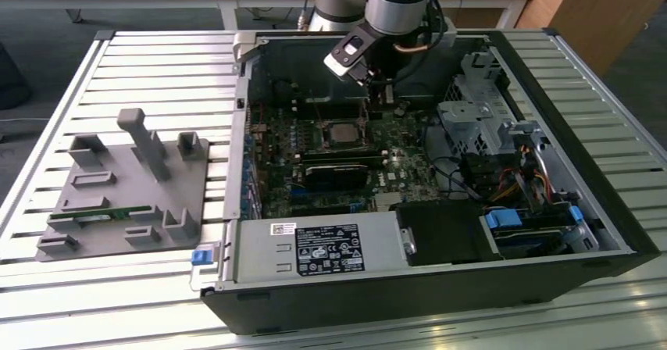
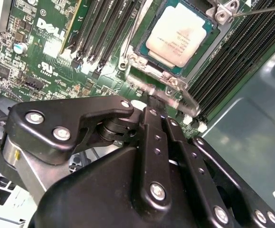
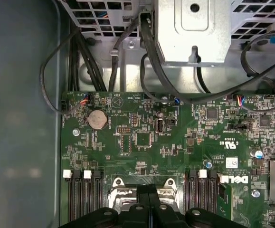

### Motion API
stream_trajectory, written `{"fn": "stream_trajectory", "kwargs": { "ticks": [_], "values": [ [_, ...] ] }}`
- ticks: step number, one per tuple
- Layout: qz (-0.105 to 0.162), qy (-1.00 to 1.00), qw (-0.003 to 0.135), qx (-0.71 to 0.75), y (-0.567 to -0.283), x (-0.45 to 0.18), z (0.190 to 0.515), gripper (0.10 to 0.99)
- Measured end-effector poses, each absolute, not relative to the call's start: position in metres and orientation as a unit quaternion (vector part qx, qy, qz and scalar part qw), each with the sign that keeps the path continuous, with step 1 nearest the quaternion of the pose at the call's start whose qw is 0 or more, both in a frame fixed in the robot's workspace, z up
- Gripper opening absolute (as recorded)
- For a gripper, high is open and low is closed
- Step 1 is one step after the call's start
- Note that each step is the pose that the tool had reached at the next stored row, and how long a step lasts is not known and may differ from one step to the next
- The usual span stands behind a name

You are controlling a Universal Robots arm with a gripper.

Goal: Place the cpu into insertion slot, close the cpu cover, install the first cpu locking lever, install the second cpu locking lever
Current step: 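Close the cpu cover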

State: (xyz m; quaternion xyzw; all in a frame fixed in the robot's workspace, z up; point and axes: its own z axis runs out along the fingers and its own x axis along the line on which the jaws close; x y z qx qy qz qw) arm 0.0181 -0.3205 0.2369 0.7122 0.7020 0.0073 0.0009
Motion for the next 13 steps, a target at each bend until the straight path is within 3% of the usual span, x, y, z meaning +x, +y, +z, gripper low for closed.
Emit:
{"fn": "stream_trajectory", "kwargs": {
  "ticks": [13],
  "values": [
    [0.007,0.702,0.001,0.712,-0.3208,0.0108,0.2335,0.106]
  ]
}}
